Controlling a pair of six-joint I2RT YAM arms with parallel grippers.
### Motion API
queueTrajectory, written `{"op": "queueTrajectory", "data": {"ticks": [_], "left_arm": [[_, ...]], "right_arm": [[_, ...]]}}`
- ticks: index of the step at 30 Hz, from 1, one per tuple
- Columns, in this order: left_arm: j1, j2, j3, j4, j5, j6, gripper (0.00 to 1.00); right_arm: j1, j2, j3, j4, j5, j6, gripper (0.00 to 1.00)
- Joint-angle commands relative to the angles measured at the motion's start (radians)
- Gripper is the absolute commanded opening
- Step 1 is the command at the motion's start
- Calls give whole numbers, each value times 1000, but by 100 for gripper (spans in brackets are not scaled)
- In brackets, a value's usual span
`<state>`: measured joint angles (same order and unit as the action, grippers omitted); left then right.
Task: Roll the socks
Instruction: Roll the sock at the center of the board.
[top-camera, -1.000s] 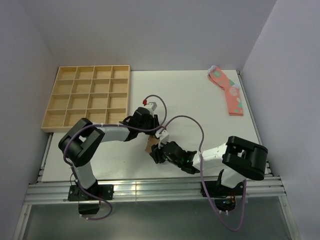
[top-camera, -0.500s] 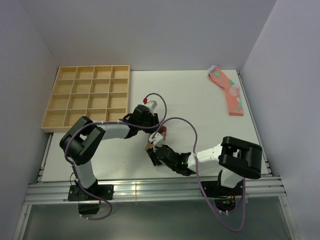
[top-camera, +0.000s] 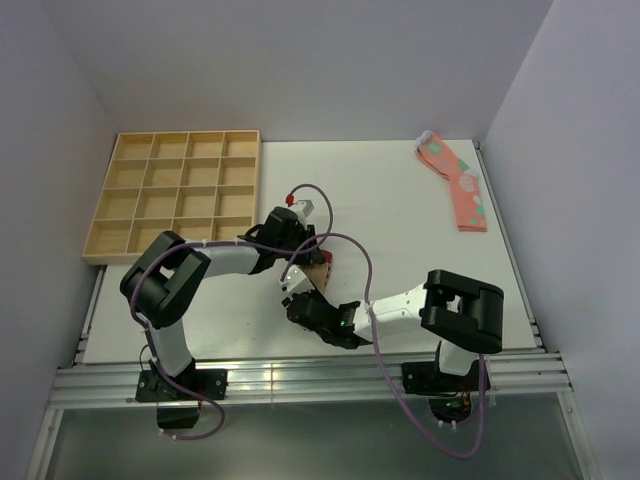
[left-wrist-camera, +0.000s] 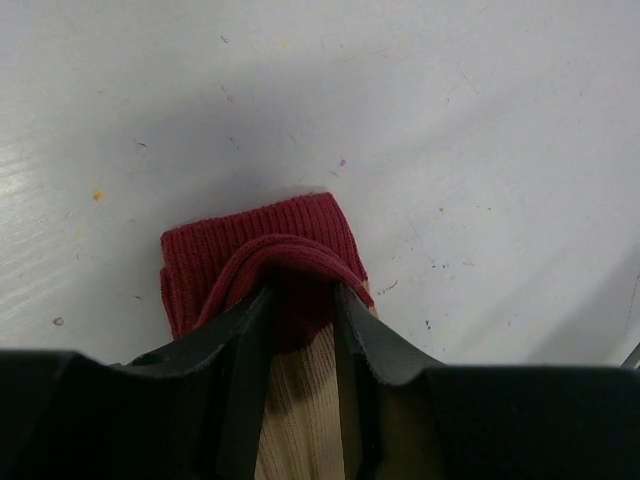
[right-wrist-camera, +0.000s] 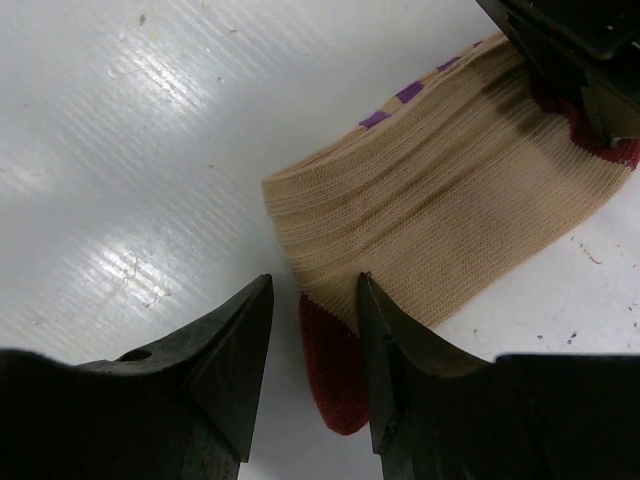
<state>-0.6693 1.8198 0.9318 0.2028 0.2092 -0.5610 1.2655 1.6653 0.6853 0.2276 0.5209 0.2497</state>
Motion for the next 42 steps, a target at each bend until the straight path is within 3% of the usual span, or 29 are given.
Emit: {"op": "queueTrajectory", "data": {"ticks": [1, 13, 31, 42], "left_arm": [[11, 39, 7, -62, -7, 30, 36], [13, 55, 13, -60, 12, 30, 36], [16, 52, 25, -89, 15, 46, 36], [25, 47, 24, -97, 25, 55, 36]], "right_arm": [[8, 43, 36, -93, 53, 2, 47], [18, 11, -12, -63, 248, 40, 43], [28, -91, 34, -177, 252, -23, 51], [17, -82, 28, -163, 157, -33, 56]]}}
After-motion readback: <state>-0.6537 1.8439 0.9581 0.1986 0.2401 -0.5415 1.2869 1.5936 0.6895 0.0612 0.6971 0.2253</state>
